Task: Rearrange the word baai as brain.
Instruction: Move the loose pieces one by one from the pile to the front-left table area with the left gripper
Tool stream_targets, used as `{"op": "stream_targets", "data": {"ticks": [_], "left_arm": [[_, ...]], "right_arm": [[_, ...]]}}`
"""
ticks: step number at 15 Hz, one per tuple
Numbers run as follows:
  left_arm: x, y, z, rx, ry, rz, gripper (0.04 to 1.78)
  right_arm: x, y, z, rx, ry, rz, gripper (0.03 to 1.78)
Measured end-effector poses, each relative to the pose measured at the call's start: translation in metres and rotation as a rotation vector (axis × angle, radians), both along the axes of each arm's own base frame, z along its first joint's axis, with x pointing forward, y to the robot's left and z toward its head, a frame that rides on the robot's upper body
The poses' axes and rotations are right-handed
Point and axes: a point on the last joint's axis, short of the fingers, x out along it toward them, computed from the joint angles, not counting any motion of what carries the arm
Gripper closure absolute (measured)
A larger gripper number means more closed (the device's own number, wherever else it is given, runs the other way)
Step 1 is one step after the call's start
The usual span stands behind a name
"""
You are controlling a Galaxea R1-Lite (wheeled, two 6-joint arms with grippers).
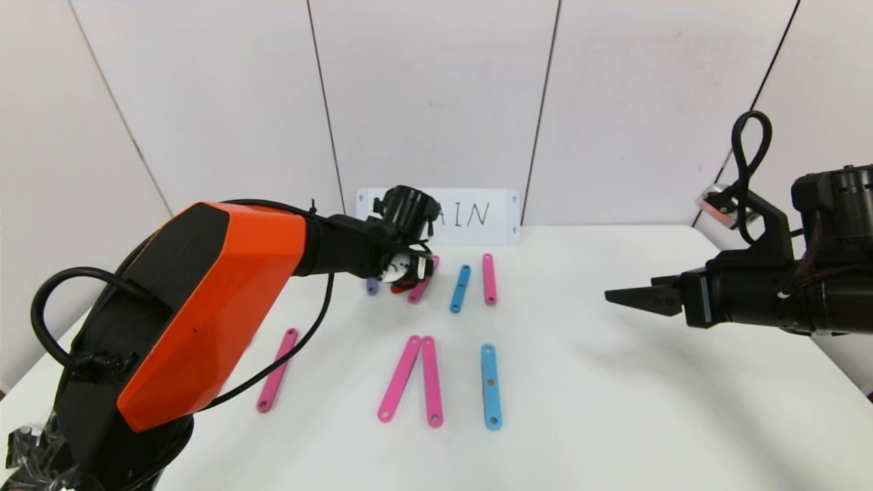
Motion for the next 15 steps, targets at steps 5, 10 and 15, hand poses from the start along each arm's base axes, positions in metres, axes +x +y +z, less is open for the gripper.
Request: {"op": "stream_targets", "data": {"ticks": [5, 10, 15], "left_arm": [[0.003, 0.0, 0.0, -0.002, -0.031, 0.044, 0.08], [0.005, -0.001, -0.005, -0.001, -0.029, 0.043, 0.08], [0.005, -0.002, -0.012, 0.012, -0.014, 0.043, 0.08]], "right_arm": [[-0.002, 0.0, 0.0, 0.0, 0.0, 0.004, 0.07], [-0.002, 0.0, 0.0, 0.0, 0.0, 0.004, 0.07], [-0.002, 0.0, 0.0, 0.0, -0.002, 0.004, 0.07]]}}
